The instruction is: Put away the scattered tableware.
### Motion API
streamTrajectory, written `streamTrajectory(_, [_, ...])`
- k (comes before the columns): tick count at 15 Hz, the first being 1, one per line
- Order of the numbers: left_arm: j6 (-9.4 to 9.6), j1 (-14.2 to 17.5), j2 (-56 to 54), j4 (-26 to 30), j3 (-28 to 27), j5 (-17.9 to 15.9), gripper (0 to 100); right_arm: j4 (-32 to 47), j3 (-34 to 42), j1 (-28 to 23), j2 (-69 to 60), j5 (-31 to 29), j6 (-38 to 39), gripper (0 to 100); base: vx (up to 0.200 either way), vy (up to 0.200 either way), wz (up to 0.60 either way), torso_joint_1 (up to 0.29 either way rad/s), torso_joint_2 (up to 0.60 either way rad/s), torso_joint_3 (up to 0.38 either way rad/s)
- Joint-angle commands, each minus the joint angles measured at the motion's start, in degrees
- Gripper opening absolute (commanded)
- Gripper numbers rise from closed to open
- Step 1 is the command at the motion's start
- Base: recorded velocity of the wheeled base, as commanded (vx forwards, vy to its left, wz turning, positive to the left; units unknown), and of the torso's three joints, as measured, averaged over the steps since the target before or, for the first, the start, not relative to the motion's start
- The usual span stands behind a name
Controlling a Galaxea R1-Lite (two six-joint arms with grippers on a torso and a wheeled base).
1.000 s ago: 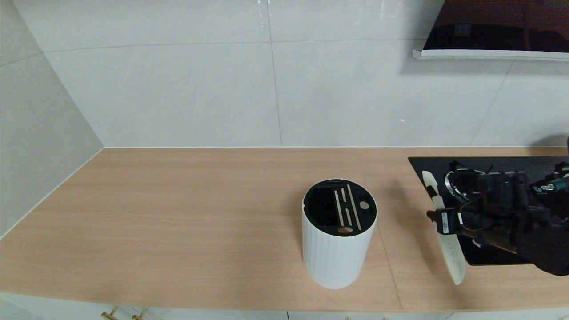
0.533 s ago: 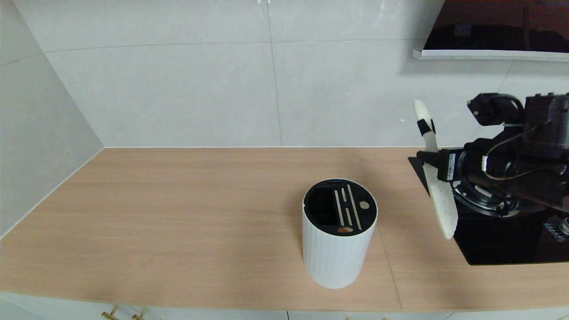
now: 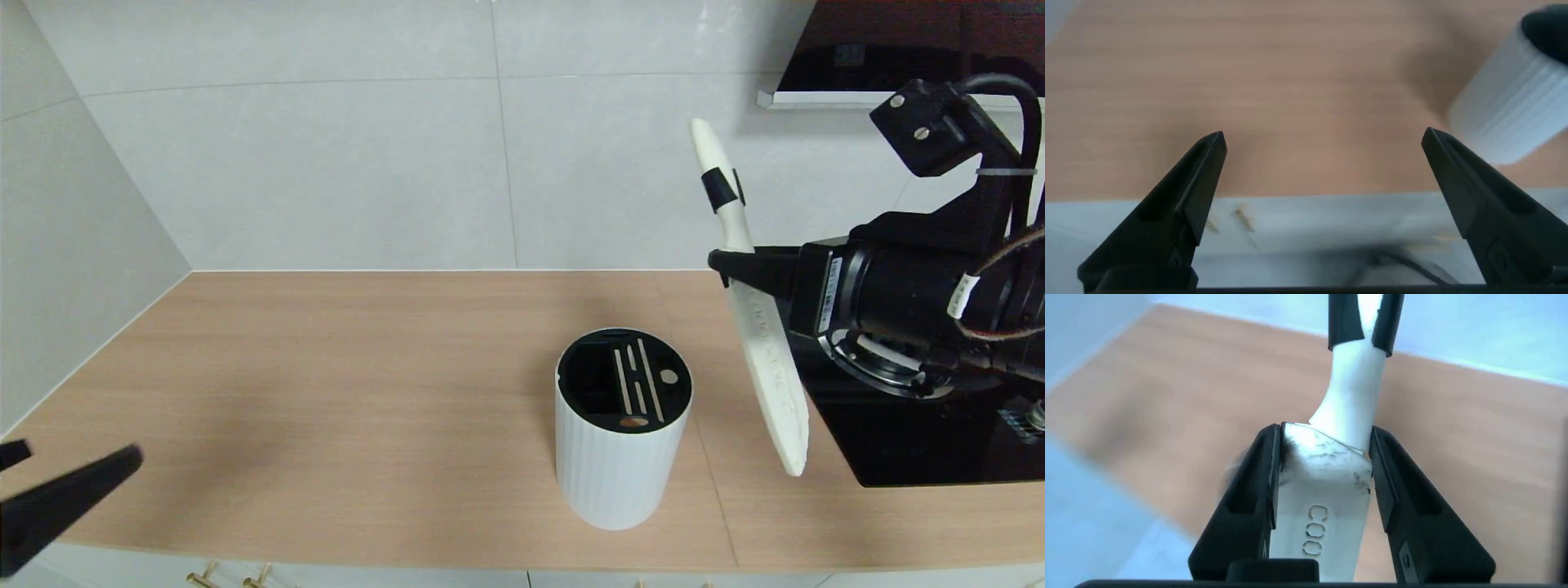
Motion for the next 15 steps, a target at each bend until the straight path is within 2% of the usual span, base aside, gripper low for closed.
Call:
streamTrajectory(1, [-16.83,-15.98,27.70,-7.13,-14.83,-1.29,100,2.01,0.09,5.22,0.25,-0.28,1.25,0,0.000,0.000,0.00,0.000,0.00,0.000])
streamTrajectory(2, [-19.55,-17.82,30.95,-12.84,-14.48,-1.29,100,2.01,0.00,6.36,1.04,-1.42,1.34,0,0.000,0.000,0.00,0.000,0.00,0.000])
streamTrajectory(3, [-20.70,-18.97,32.79,-16.36,-14.12,-1.38,100,1.84,0.00,7.24,1.56,-2.21,1.34,0,0.000,0.000,0.00,0.000,0.00,0.000])
streamTrajectory(4, [-22.01,-22.48,36.13,-21.89,-13.86,-1.38,100,1.84,0.09,9.08,2.71,-3.53,1.51,0,0.000,0.000,0.00,0.000,0.00,0.000])
streamTrajectory(6, [-23.24,-27.05,38.77,-27.34,-13.42,-1.29,100,1.75,-0.08,10.22,4.64,-5.82,3.36,0,0.000,0.000,0.00,0.000,0.00,0.000])
streamTrajectory(7, [-24.12,-30.22,42.02,-32.00,-12.81,-1.46,100,1.49,0.27,10.66,6.31,-6.08,3.97,0,0.000,0.000,0.00,0.000,0.00,0.000])
streamTrajectory(9, [-24.12,-32.77,44.92,-36.57,-12.54,-1.46,100,0.96,0.35,11.02,7.36,-6.17,3.97,0,0.000,0.000,0.00,0.000,0.00,0.000])
streamTrajectory(10, [-24.21,-34.96,48.35,-41.58,-12.54,-1.46,100,0.70,0.88,12.60,7.45,-6.26,3.80,0,0.000,0.000,0.00,0.000,0.00,0.000])
streamTrajectory(12, [-24.30,-37.25,51.34,-47.47,-11.40,-1.03,100,0.70,0.44,14.97,7.63,-8.10,3.88,0,0.000,0.000,0.00,0.000,0.00,0.000])
streamTrajectory(14, [-24.30,-38.04,50.99,-53.53,-9.20,-1.20,100,-1.06,0.18,16.82,9.12,-12.76,3.80,0,0.000,0.000,0.00,0.000,0.00,0.000])
streamTrajectory(15, [-24.30,-38.04,50.90,-54.24,-9.03,-1.11,100,-1.68,0.18,16.99,9.39,-13.29,3.80,0,0.000,0.000,0.00,0.000,0.00,0.000])
